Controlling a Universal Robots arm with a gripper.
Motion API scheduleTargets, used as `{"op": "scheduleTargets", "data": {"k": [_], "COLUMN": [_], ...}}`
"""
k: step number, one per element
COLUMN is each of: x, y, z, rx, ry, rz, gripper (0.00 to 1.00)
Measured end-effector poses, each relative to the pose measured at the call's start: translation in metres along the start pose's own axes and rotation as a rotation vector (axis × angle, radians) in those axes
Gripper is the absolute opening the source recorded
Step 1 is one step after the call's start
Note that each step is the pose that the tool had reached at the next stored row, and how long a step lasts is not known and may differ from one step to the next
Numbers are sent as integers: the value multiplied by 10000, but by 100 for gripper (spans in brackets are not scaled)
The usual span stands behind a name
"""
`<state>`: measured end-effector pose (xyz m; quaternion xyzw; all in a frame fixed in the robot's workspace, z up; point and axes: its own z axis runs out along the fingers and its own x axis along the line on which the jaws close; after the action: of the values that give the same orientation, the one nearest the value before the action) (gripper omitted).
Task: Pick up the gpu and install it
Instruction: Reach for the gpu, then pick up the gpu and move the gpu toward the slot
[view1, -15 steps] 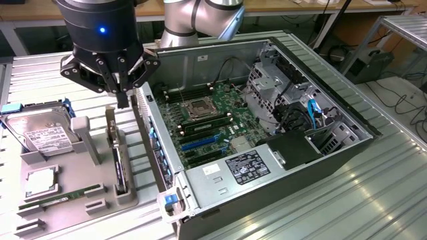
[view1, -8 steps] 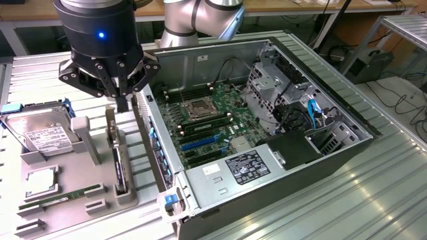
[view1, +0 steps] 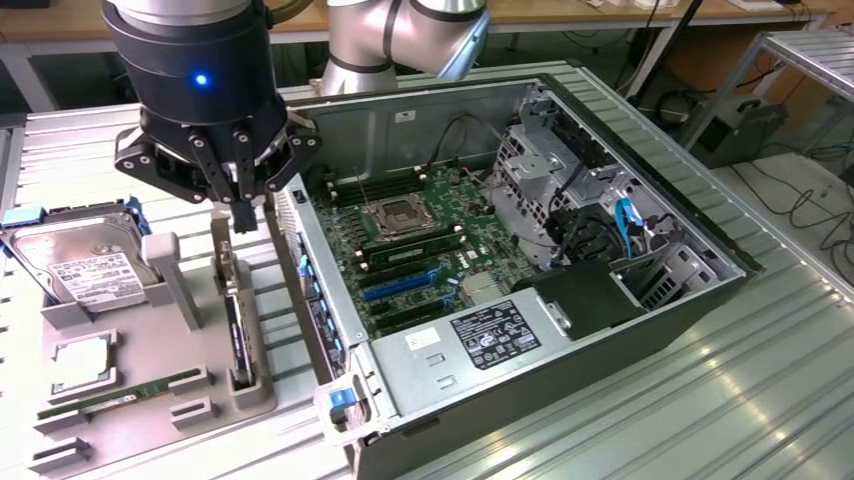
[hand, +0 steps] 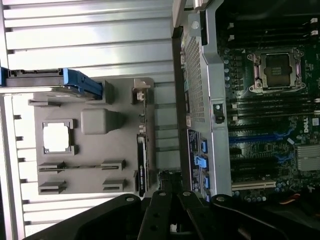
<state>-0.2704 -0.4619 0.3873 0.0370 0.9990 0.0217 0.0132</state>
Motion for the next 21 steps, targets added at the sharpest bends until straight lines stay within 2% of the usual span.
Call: {"op": "scheduleTargets", "data": {"k": [6,21], "x": [5,4], "y": [-37,-39], "z": [-1,-1], "rx": [0,0], "ry": [0,0], "rz": [-2,-3], "gripper": [11,11]}}
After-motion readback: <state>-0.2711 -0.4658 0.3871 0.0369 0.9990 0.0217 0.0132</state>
